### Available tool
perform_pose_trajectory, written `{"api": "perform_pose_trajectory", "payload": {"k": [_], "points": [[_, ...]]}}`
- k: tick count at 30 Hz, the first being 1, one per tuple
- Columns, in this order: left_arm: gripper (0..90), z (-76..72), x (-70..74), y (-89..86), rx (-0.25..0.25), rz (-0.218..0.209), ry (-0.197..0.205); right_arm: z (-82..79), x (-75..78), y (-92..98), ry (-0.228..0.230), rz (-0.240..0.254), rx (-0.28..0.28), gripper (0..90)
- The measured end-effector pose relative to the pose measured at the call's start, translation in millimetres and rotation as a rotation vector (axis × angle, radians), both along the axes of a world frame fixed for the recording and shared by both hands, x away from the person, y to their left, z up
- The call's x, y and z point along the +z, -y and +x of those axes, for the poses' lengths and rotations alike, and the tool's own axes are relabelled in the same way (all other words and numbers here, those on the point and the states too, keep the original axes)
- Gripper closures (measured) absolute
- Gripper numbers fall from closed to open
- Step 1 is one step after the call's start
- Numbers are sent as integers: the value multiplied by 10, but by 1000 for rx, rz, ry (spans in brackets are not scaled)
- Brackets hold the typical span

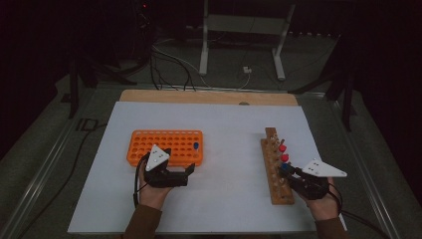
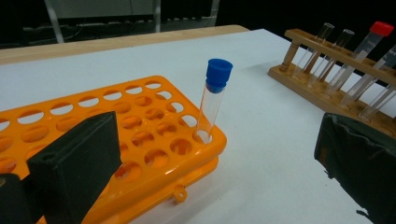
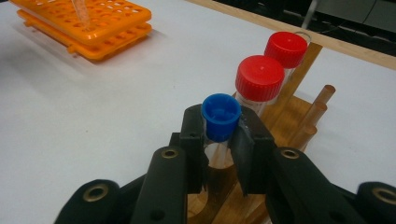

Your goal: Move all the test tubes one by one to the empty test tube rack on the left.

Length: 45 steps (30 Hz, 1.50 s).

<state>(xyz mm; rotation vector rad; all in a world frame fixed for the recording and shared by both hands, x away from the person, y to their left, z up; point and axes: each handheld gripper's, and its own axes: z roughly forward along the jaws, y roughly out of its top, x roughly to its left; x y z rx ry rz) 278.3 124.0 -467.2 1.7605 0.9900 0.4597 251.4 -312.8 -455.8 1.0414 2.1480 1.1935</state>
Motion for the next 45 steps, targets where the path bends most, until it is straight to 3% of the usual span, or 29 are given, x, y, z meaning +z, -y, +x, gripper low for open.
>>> {"api": "perform_pose_trajectory", "payload": {"k": [13,21,36,45], "points": [[9,-21,-2,3,3,-3,4,-7,15,-16,-8,-23,-6,772],[10,-37,15,14,3,-2,16,-38,227,28,7,29,7,773],[10,-100,116,217,-35,9,63,-18,677,31,50,63,35,773],[14,-139,241,371,-68,16,112,69,665,-180,34,73,76,773]]}}
